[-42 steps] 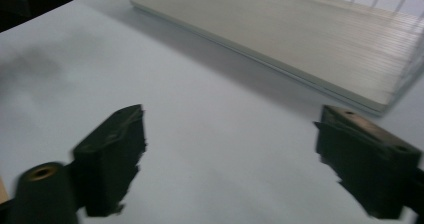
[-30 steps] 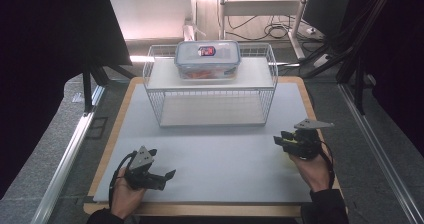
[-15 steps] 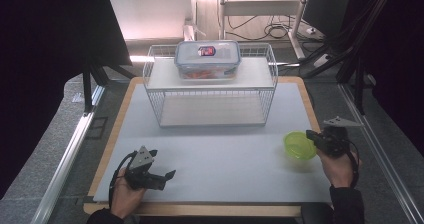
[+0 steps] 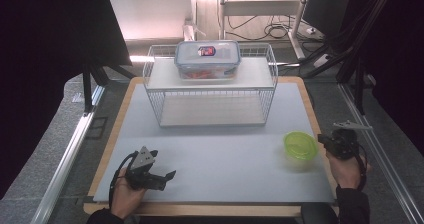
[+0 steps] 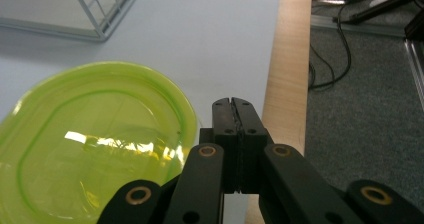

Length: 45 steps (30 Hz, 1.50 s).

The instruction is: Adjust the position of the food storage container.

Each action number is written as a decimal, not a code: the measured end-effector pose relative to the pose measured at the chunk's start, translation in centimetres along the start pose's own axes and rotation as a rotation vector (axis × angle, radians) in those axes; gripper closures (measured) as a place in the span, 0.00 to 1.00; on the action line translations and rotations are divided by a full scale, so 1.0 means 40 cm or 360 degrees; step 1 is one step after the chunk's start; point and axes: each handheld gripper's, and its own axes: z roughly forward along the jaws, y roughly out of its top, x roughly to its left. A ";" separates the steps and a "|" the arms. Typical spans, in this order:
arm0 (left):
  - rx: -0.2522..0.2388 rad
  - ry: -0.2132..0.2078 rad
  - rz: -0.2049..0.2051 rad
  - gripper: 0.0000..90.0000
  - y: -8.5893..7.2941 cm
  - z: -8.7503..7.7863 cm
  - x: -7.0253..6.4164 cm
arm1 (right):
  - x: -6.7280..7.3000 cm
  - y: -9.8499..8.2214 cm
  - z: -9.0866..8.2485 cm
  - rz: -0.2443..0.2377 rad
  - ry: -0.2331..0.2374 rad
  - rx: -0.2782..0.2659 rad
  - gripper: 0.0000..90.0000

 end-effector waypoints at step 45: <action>0.0042 -0.0010 0.0020 0.06 -0.001 0.009 -0.005 | 0.101 -0.050 0.020 -0.0058 0.0356 0.0230 1.00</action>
